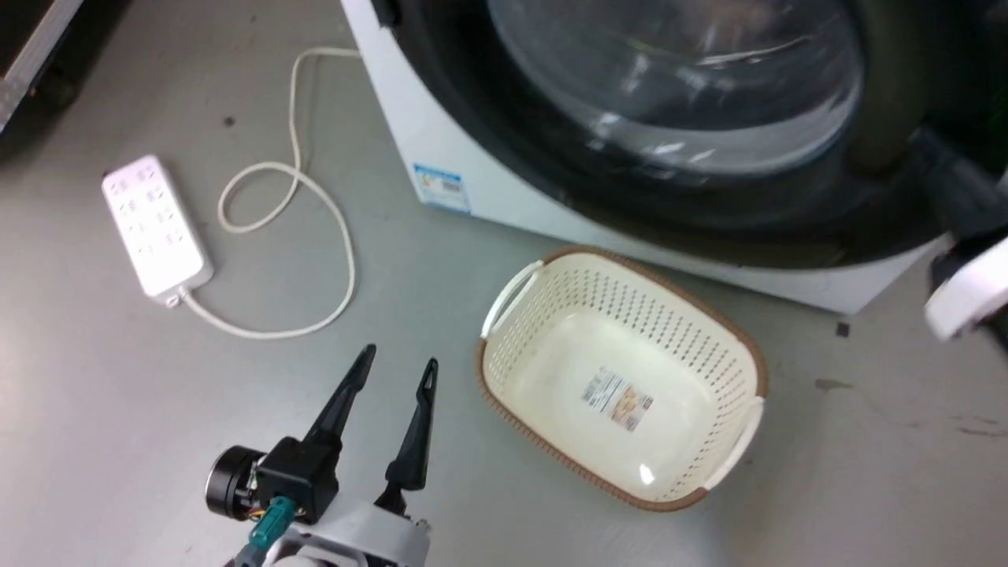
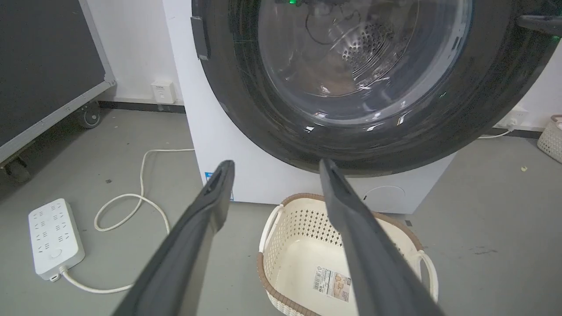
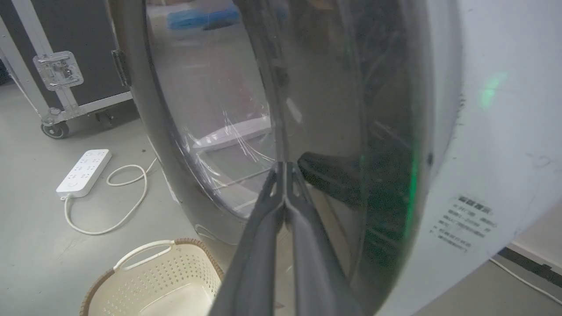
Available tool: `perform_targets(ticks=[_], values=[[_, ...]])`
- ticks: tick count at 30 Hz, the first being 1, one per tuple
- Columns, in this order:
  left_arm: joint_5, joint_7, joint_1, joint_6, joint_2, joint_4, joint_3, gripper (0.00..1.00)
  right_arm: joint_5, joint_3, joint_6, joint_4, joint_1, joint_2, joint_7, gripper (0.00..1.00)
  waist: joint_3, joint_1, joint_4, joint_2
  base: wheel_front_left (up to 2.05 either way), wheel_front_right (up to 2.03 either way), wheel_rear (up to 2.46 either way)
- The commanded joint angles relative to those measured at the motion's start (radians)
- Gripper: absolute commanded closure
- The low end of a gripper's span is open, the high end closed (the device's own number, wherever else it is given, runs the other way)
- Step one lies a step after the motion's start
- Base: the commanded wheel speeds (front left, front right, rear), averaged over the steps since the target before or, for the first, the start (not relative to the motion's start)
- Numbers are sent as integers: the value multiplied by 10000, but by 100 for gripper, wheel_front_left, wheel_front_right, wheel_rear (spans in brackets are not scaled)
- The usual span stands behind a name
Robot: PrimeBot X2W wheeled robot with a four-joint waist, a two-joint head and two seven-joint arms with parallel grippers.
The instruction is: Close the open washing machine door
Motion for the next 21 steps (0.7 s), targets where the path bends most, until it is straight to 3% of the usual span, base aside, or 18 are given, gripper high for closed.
perform_targets(ticks=[1, 12, 21], values=[[82, -45, -174, -73, -77, -34, 67, 0, 125, -126, -17, 291, -523, -172, 104, 100, 326, -2, 245, -1, 0, 0, 0], [268, -45, -386, -238, -369, 122, 192, 0, 353, -801, -17, 2430, -2305, -68, 346, 100, 562, -2, 431, -1, 0, 0, 0], [361, -45, -314, -350, -435, 327, 451, 0, 455, -355, -17, 3171, -2086, 215, -294, 100, -192, -2, 152, -1, 0, 0, 0]])
